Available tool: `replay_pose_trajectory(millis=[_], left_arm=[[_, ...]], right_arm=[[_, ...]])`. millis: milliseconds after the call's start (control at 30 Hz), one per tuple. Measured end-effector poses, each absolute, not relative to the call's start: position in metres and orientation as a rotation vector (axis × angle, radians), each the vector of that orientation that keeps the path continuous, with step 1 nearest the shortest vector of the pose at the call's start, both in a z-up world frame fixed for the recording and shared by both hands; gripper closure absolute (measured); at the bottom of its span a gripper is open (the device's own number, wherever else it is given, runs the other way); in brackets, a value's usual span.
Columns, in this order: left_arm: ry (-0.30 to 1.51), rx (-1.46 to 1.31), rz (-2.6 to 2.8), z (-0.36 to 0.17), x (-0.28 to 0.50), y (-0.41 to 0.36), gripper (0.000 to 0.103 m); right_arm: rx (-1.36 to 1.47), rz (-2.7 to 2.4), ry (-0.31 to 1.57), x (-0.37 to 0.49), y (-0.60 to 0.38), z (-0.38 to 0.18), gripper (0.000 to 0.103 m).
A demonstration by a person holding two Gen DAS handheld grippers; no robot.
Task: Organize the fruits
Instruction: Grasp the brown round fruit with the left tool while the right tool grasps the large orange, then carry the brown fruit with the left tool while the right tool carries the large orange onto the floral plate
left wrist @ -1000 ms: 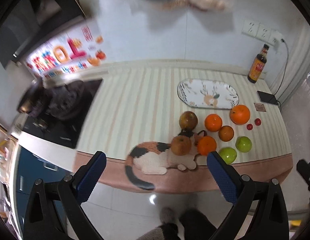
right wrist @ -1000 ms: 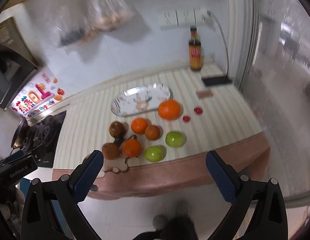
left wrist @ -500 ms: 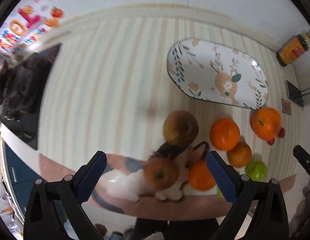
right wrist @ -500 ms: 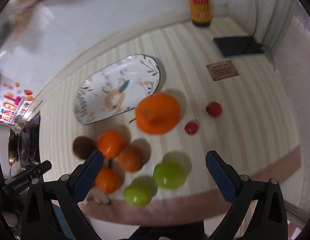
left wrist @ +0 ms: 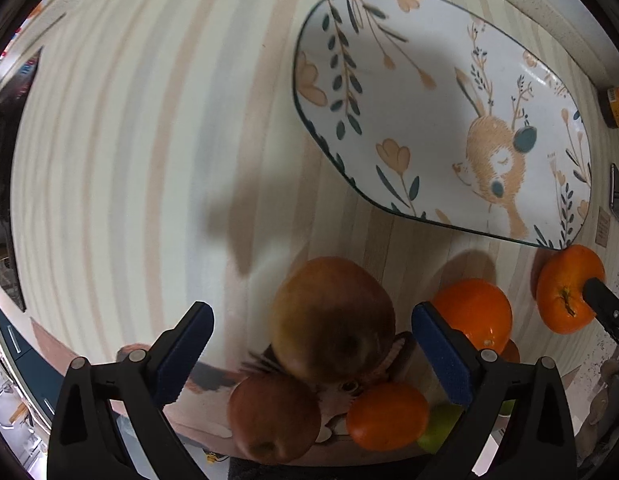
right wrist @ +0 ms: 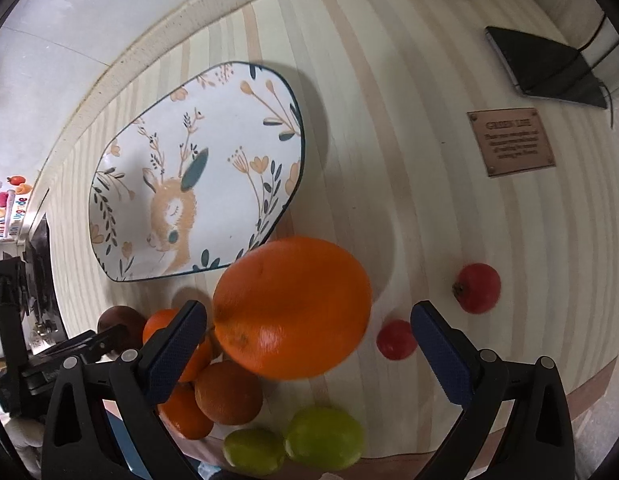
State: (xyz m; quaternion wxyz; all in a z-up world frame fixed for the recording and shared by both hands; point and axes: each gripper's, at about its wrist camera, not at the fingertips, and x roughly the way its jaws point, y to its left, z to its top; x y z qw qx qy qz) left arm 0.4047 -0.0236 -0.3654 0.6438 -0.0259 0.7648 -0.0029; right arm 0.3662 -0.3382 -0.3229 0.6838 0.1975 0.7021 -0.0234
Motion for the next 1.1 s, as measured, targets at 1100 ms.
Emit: replay_pose_trajectory(millis=[1100], left_arm=[[1.608,-0.108,-0.212,-0.305,0.512,-0.074,0.040]], right_arm=[[0.363,0.134,1.459,0.445,-0.262,-0.287,0.015]])
